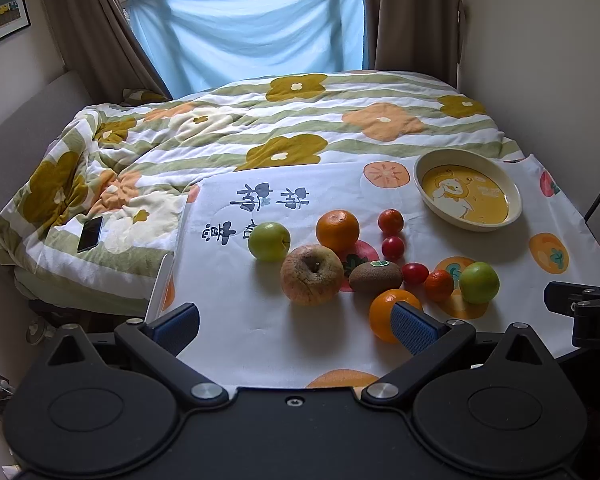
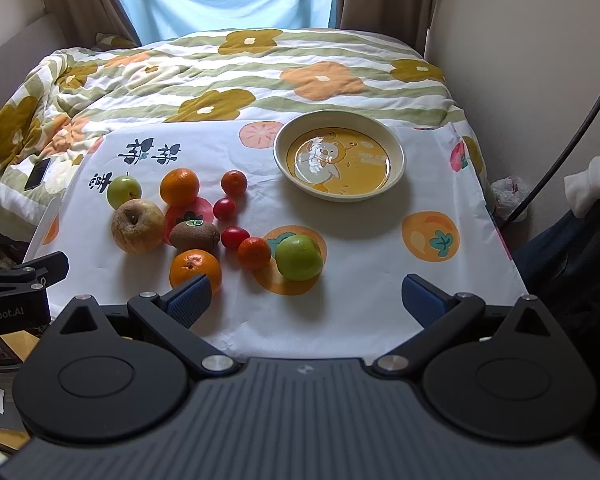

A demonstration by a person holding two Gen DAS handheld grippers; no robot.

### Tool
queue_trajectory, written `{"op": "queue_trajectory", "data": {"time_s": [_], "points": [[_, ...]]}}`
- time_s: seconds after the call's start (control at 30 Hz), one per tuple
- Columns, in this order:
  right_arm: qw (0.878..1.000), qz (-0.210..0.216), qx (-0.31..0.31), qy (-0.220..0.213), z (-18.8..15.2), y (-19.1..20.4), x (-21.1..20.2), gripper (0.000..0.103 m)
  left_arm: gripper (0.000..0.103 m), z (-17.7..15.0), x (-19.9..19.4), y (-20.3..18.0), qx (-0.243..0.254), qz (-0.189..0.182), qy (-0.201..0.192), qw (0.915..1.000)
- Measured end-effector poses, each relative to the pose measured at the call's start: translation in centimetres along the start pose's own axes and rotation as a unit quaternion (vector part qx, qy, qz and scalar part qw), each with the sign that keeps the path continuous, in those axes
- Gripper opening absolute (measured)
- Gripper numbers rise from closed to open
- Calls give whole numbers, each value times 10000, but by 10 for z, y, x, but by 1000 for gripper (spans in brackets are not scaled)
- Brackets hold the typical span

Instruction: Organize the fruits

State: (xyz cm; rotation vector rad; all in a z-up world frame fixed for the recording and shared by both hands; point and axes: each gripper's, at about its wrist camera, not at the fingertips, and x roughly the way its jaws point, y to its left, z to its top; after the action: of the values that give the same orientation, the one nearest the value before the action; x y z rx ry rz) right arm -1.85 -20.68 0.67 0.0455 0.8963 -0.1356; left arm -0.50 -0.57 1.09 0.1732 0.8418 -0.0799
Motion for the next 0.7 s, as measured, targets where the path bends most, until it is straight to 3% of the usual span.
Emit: {"op": "queue_trajectory", "data": {"time_s": [0.3, 0.7], "points": [[10000, -5, 16, 19, 0, 0, 1, 103, 103, 5, 8, 3, 102, -74, 61, 9999], [9997, -43, 249, -72, -4, 1, 17, 103, 103, 1, 26, -2, 359, -455, 84, 9983]]}}
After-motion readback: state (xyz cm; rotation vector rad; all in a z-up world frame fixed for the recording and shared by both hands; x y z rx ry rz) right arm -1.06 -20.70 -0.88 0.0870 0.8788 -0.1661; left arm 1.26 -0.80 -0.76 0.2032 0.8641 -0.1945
